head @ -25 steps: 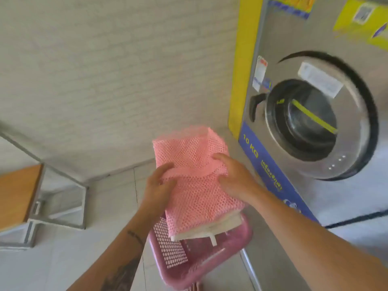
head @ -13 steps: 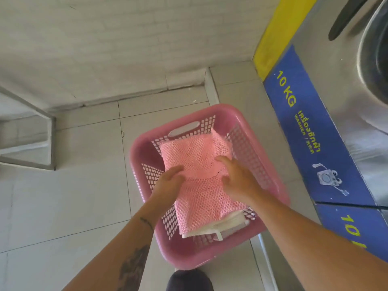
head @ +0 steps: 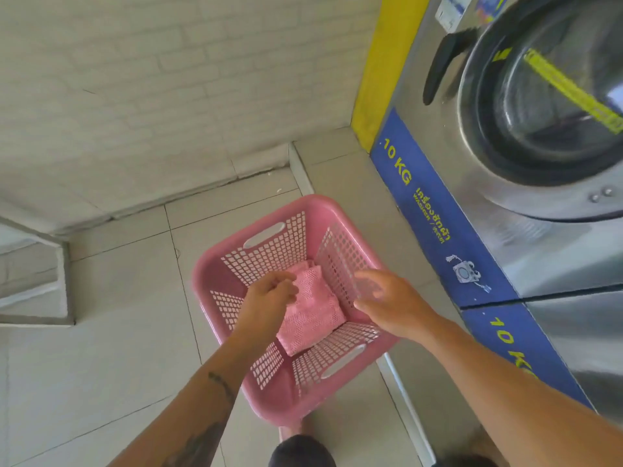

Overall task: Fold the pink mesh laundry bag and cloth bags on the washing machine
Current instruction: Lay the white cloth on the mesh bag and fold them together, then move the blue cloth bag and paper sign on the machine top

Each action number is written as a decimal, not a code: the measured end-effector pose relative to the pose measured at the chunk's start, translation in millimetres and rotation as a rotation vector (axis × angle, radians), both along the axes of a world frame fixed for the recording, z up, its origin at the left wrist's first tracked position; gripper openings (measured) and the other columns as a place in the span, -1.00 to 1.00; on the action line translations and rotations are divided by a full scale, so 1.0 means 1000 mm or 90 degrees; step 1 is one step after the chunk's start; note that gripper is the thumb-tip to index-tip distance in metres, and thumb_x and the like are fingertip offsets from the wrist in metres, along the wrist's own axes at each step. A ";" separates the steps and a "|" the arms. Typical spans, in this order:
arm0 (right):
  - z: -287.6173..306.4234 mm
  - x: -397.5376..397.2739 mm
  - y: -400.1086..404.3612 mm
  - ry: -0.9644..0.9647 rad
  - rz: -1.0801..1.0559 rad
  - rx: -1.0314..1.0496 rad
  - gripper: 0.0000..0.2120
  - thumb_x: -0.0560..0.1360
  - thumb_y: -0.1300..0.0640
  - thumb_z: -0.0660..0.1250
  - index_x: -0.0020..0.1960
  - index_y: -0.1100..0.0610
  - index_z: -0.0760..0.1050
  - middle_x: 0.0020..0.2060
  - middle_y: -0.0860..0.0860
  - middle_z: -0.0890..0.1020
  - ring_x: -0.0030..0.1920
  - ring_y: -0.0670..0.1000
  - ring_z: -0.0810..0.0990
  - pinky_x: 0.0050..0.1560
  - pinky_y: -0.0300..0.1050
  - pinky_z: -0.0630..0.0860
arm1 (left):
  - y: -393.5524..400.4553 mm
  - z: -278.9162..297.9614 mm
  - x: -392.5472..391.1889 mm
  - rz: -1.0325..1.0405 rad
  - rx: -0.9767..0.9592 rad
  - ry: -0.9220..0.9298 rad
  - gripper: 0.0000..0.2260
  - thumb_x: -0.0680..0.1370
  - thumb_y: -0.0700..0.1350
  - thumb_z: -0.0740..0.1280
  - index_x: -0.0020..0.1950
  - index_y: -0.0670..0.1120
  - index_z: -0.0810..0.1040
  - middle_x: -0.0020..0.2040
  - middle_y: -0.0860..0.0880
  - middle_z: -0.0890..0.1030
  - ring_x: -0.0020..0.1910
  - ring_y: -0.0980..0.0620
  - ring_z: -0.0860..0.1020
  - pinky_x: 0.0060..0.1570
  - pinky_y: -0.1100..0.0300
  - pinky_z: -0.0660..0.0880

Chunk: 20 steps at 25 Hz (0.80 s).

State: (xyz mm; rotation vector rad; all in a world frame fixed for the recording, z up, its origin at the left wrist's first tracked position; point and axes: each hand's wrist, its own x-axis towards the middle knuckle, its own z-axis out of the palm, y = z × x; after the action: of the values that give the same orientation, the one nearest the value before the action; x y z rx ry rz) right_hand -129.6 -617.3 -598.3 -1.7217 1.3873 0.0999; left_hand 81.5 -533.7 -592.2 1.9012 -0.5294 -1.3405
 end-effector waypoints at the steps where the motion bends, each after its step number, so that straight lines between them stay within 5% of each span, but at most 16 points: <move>1: 0.025 -0.008 0.000 -0.006 -0.009 -0.010 -0.47 0.43 0.02 0.41 0.39 -0.06 0.46 0.35 -0.12 0.50 0.29 -0.04 0.54 0.34 -0.03 0.44 | -0.002 0.022 -0.005 -0.020 -0.018 0.006 -0.87 0.51 -0.21 0.33 -0.04 -0.03 0.63 -0.13 -0.06 0.68 -0.14 0.01 0.62 -0.06 0.06 0.51; 9: 0.252 -0.105 0.030 -0.011 -0.122 -0.138 -0.55 0.48 0.05 0.42 0.36 -0.07 0.50 0.18 -0.10 0.57 0.07 -0.06 0.59 0.12 -0.18 0.45 | -0.015 0.197 -0.080 -0.159 -0.153 0.086 -0.85 0.47 -0.23 0.37 0.00 -0.08 0.63 -0.15 -0.12 0.65 -0.18 -0.03 0.58 -0.11 0.09 0.47; 15: 0.370 -0.183 0.075 0.002 -0.222 -0.284 -0.62 0.48 0.05 0.44 0.28 -0.11 0.53 0.13 -0.11 0.58 -0.12 -0.23 0.59 -0.04 -0.29 0.50 | -0.050 0.317 -0.174 -0.403 -0.311 0.073 -0.84 0.53 -0.32 0.31 0.04 -0.13 0.59 -0.25 -0.03 0.59 -0.25 -0.01 0.54 -0.35 0.32 0.43; 20: 0.458 -0.234 0.114 0.072 -0.286 -0.417 -0.64 0.49 0.05 0.43 0.28 -0.07 0.53 0.11 -0.02 0.59 -0.06 0.00 0.64 0.04 -0.11 0.56 | -0.059 0.416 -0.249 -0.565 -0.442 0.050 -0.84 0.53 -0.29 0.33 0.00 -0.07 0.62 -0.18 -0.06 0.65 -0.15 -0.04 0.61 -0.16 0.23 0.48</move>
State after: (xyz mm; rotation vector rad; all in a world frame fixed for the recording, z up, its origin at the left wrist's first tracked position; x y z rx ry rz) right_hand -363.4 -503.6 -140.8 -1.8713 2.0066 -0.5716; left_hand -167.4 -592.8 -176.5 1.0344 -1.6737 -1.4442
